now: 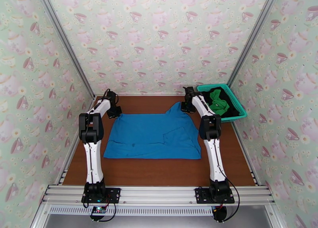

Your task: Fold and stack the mixed laundry pile

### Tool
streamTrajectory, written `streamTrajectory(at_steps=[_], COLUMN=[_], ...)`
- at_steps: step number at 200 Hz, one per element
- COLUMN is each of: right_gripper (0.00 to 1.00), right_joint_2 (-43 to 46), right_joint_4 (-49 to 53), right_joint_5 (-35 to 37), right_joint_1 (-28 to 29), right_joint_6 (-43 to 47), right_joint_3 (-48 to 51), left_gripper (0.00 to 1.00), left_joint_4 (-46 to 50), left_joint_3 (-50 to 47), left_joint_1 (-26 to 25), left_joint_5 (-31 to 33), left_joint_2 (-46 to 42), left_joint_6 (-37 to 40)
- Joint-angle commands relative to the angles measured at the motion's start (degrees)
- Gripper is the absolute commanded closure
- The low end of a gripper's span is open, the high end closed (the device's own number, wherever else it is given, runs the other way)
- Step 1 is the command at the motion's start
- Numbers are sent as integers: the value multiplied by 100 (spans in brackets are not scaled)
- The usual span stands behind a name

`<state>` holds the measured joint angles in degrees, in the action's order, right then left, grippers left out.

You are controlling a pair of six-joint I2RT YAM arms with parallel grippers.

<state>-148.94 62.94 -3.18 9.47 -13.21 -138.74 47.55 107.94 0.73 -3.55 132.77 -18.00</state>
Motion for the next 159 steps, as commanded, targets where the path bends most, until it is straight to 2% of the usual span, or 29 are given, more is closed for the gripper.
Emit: streamTrajectory(at_steps=[1,28,70,159], right_gripper=[100,100,100,100], right_joint_2=[922,1717,2964,5640], right_joint_4=[-75,-181,-840,-2070], right_joint_5=[-64,-143,-214,-129], right_joint_1=[13,2,2,2], right_joint_6=[29,90,73,-273], right_joint_3=[431,1081,2698,6525], left_gripper=[100,100,100,100], left_joint_4=[-193,-505,-753,-1003], left_joint_3=[-271,-776,-1640,-3833], left_joint_1=[-98,-82,-59,-8], left_joint_5=[-236,-178,-58,870], left_joint_2=[-661,-1327,-2126,-3898], left_joint_6=[-33,-19,-50,-234])
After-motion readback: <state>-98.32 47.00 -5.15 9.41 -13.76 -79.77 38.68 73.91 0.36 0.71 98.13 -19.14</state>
